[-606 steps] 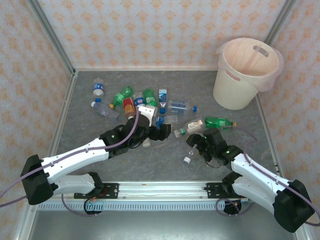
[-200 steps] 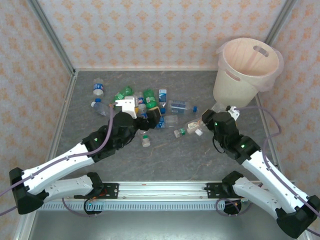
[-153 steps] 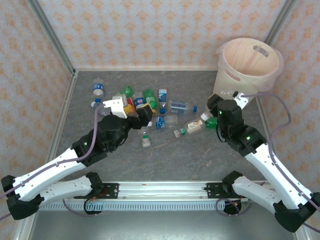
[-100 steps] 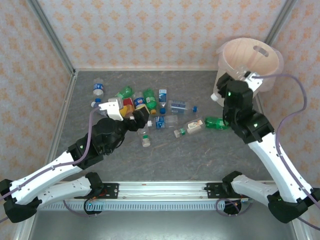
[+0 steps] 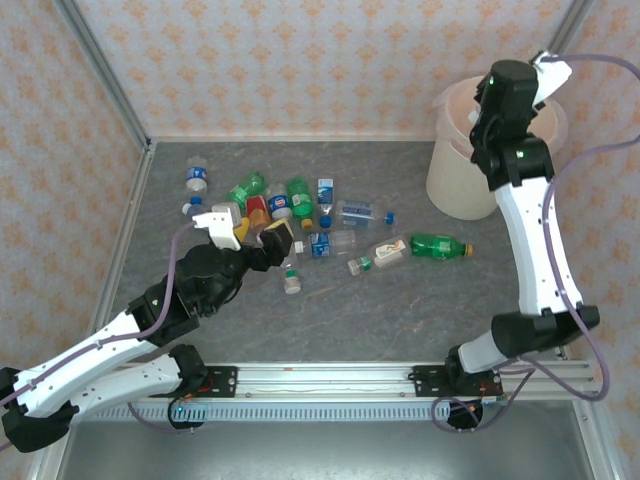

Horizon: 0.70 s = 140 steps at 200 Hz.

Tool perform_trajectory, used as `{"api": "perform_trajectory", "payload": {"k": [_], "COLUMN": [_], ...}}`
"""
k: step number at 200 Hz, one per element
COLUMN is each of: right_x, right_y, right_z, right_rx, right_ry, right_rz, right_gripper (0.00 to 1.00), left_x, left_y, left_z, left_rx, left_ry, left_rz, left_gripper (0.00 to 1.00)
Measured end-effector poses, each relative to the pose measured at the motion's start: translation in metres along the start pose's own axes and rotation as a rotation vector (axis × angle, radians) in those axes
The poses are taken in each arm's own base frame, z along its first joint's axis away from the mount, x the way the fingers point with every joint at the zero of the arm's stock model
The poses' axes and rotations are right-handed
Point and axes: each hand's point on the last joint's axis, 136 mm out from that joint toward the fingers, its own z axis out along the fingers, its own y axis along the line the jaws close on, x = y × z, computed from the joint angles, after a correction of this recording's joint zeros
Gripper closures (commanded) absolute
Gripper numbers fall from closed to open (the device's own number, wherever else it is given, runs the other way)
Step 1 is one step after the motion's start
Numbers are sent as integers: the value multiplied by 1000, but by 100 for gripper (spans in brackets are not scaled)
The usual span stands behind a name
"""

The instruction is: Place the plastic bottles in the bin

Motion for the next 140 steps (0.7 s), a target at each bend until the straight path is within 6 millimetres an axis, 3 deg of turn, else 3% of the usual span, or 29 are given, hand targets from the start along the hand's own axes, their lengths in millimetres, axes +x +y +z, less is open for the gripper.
{"api": "perform_trajectory", "payload": {"k": [33, 73, 97, 140], "right_x": [10, 44, 60, 70], "right_y": [-6, -21, -30, -31], "right_z": [50, 100, 112, 118], "right_rx": [71, 143, 164, 159], "right_ry": [12, 91, 133, 160], "right_rz": [-50, -109, -136, -148], "right_gripper": [45, 45, 44, 44], "left_x": [0, 0, -2, 1], "left_y": [2, 7, 10, 13], "left_z": [-4, -11, -18, -19], "left_rx": [3, -2, 0, -8], "left_ry": [1, 10, 7, 19], "left_rz": [5, 11, 8, 16], "left_gripper": [1, 1, 1, 1]}}
